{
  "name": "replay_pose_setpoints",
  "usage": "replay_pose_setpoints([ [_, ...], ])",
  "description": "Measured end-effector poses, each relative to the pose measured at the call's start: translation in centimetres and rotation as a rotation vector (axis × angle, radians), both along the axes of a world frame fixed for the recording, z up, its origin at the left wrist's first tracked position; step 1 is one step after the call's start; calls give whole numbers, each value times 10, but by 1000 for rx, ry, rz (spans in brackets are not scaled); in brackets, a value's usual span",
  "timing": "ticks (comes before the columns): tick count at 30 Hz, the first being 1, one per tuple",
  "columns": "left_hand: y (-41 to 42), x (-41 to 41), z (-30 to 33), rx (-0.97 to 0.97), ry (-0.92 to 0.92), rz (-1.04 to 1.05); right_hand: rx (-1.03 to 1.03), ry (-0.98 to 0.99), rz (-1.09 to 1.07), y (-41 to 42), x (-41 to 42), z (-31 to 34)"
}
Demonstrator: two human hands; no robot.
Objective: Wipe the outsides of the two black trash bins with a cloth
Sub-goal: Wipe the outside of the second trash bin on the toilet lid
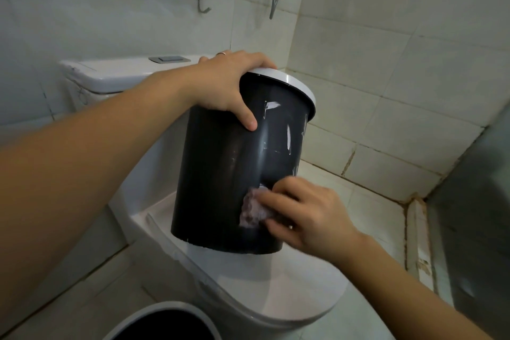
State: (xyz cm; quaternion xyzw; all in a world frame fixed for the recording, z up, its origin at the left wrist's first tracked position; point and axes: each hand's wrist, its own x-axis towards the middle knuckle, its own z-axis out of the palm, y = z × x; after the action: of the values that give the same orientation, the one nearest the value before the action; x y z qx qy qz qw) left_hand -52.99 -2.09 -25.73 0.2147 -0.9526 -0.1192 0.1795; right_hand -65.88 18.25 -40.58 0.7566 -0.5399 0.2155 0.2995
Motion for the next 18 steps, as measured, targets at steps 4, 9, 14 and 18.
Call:
replay_pose_setpoints([
  [4, 3, 1, 2, 0, -9, -3, -78, -63, -110, -15, -4, 21],
  [9, 1, 3, 0, -8, -3, -7, -17, -64, -69, -4, 5, 7],
  [14, 2, 4, 1, -10, -9, -19, 92, 62, 51, 11, 0, -6],
  [18, 4, 2, 1, -14, -6, -27, -27, -31, -42, -8, -10, 17],
])
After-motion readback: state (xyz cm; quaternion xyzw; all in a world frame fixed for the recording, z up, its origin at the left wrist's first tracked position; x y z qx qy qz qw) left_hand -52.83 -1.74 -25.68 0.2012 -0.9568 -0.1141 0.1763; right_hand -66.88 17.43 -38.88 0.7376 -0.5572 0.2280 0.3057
